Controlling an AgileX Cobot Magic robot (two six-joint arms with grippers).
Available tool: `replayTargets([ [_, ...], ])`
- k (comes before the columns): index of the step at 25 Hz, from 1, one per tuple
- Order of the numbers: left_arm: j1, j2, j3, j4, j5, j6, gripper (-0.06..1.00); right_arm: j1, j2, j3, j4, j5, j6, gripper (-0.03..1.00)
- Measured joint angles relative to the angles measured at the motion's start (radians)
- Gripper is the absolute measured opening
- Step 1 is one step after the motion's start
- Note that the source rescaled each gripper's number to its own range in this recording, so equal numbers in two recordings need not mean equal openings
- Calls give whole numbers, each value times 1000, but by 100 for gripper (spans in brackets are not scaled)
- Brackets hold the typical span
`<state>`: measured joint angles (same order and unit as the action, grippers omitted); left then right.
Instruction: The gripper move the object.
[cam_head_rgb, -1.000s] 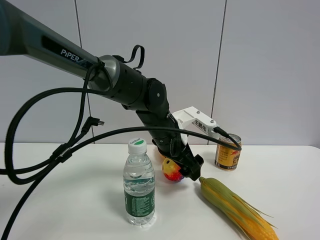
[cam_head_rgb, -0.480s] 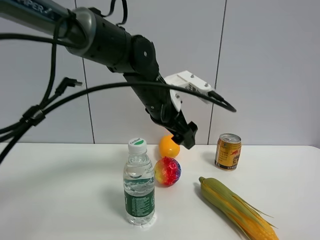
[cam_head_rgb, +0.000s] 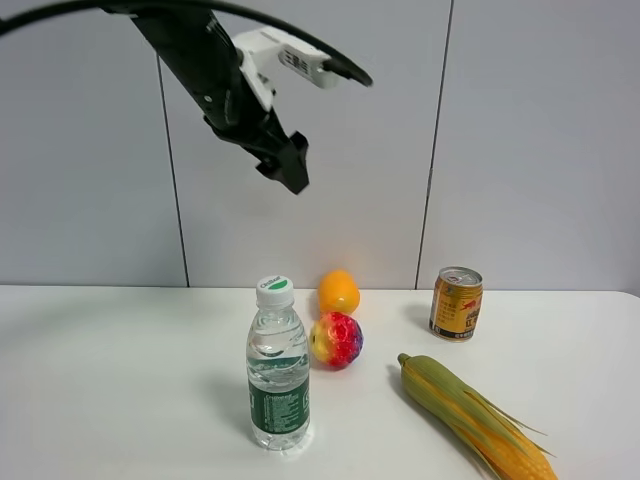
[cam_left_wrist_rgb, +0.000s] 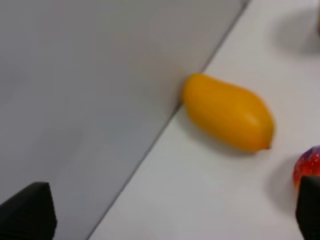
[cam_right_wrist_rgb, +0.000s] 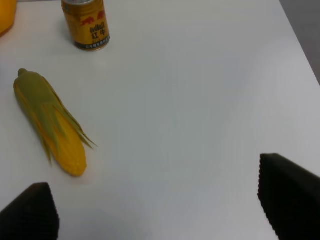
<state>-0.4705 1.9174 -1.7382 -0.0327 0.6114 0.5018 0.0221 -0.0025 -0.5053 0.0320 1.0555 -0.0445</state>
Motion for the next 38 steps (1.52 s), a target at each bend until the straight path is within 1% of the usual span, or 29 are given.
replayTargets([
  [8,220,-118,0,4,107,-29,100,0,0,0,0,0,0,100],
  [14,394,-164,4,3,135,-30,100,0,0,0,0,0,0,100],
  [17,463,-193,38,1,139,-30,100,0,0,0,0,0,0,100],
  [20,523,-239,103,-24,140,-30,100,0,0,0,0,0,0,100],
  [25,603,-374,265,-38,139,-30,100,0,0,0,0,0,0,100],
  [29,649,-540,409,-45,133,-30,100,0,0,0,0,0,0,100],
  [33,692,-739,553,-69,132,-35,100,0,0,0,0,0,0,100],
  [36,718,-894,650,-89,146,-62,100,0,0,0,0,0,0,100],
  [38,731,-1000,701,-98,176,-93,100,0,0,0,0,0,0,100],
])
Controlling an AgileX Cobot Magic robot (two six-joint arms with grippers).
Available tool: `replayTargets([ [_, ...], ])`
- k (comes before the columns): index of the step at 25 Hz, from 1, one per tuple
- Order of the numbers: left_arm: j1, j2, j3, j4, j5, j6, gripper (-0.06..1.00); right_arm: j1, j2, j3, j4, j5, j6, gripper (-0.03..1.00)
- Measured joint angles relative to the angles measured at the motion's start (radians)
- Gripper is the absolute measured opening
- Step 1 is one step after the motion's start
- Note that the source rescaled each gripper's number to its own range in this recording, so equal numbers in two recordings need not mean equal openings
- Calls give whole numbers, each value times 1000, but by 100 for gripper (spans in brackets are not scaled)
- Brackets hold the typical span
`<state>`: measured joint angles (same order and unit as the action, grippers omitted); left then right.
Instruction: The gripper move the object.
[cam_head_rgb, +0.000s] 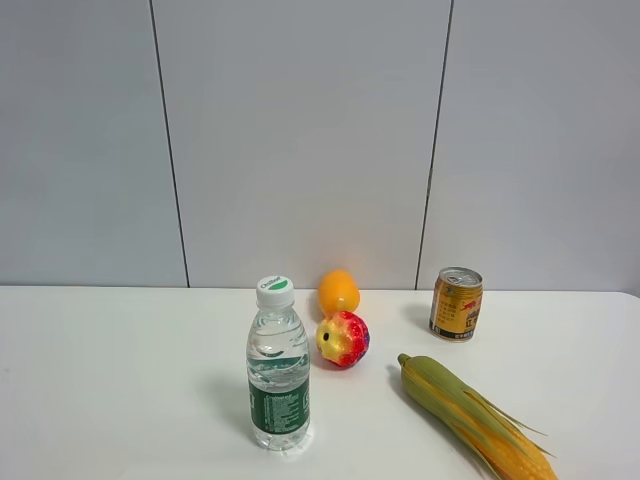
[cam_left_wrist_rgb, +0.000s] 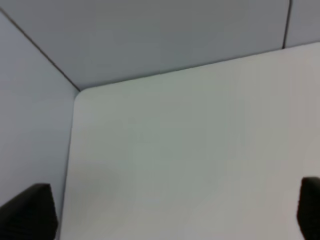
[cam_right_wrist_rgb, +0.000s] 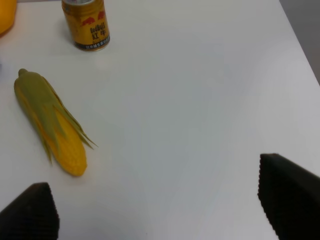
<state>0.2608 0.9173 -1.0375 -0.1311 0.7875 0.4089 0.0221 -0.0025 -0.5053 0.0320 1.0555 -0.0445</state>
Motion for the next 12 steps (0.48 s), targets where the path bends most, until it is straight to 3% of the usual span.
replayTargets([
  [7,10,-320,166,-8,132,-86,100,0,0,0,0,0,0,100],
  [12,10,-529,292,-24,163,-117,100,0,0,0,0,0,0,100],
])
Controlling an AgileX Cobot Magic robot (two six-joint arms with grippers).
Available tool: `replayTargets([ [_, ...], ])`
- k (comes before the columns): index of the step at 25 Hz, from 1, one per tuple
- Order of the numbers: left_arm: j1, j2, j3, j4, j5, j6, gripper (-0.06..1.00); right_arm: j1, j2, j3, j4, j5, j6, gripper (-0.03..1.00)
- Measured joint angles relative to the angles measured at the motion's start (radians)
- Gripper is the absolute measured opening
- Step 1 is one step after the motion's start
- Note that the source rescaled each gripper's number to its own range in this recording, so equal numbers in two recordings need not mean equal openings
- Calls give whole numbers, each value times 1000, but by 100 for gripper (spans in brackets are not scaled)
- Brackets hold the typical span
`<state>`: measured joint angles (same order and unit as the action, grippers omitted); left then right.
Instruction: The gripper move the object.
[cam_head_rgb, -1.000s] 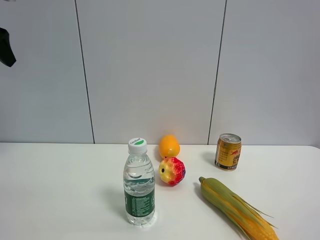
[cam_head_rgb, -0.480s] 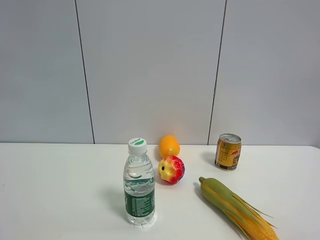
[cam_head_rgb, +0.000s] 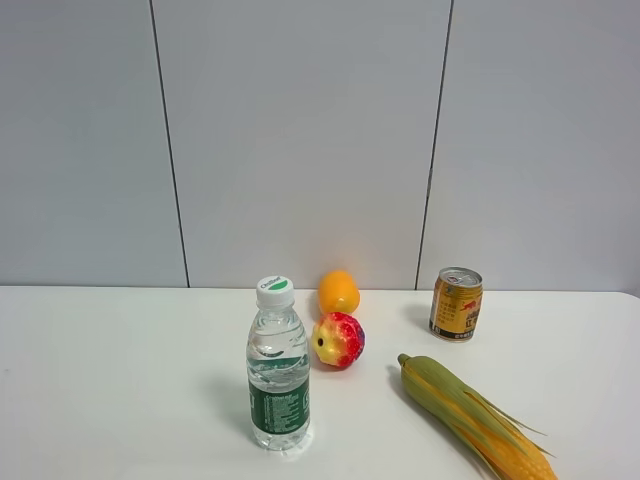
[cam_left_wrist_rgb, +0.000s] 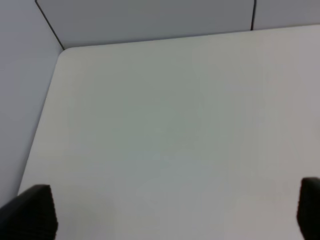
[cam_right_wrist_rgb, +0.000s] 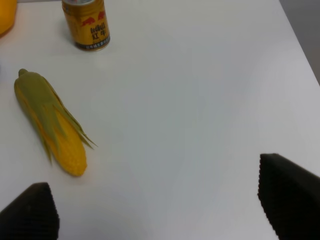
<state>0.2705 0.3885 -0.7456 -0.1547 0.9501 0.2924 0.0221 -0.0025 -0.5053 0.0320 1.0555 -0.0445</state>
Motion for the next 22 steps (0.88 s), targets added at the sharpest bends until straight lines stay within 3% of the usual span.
replayTargets([
  [9,0,-219,133,-31,38,-45,100,0,0,0,0,0,0,100],
  [17,0,-283,208,-40,47,-67,100,0,0,0,0,0,1,100],
  [22,0,-284,220,-23,67,-185,100,0,0,0,0,0,4,100],
])
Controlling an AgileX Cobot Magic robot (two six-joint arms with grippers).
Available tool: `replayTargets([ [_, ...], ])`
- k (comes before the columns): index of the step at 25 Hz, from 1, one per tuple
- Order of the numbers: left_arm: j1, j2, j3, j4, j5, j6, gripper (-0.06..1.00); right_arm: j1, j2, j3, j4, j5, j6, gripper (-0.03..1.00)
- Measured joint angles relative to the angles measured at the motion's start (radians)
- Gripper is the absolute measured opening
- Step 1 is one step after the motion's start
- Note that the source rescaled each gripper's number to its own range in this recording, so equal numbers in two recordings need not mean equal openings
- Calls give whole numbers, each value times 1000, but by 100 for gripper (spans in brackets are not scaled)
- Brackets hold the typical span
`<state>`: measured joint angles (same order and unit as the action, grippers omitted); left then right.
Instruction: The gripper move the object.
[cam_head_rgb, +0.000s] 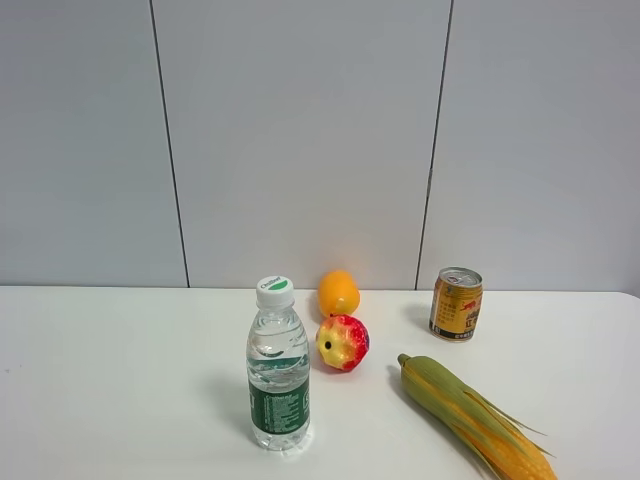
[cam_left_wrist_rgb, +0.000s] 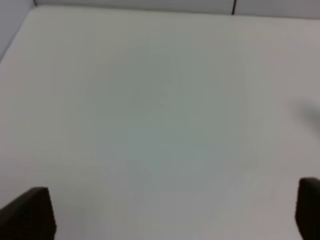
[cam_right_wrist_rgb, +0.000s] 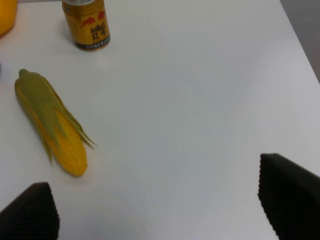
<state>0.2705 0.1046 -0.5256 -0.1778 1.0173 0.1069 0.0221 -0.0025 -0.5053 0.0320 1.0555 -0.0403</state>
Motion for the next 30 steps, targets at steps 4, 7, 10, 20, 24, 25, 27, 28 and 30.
replayTargets([
  [4,0,-4,19,53,23,-107,100,0,0,0,0,0,0,100],
  [7,0,-6,19,65,24,-128,100,0,0,0,0,0,0,100],
  [10,0,-6,19,69,24,-132,100,0,0,0,0,0,0,100],
  [20,-11,-6,19,71,24,-133,100,0,0,0,0,0,0,100],
  [24,-43,-6,19,71,24,-133,100,0,0,0,0,0,0,100],
  [25,-45,-6,19,71,24,-133,100,0,0,0,0,0,0,100],
  [27,-46,-6,19,71,24,-133,100,0,0,0,0,0,0,100],
  [28,-46,-6,19,71,24,-133,100,0,0,0,0,0,0,100],
  [30,-46,-6,19,71,24,-133,100,0,0,0,0,0,0,100],
])
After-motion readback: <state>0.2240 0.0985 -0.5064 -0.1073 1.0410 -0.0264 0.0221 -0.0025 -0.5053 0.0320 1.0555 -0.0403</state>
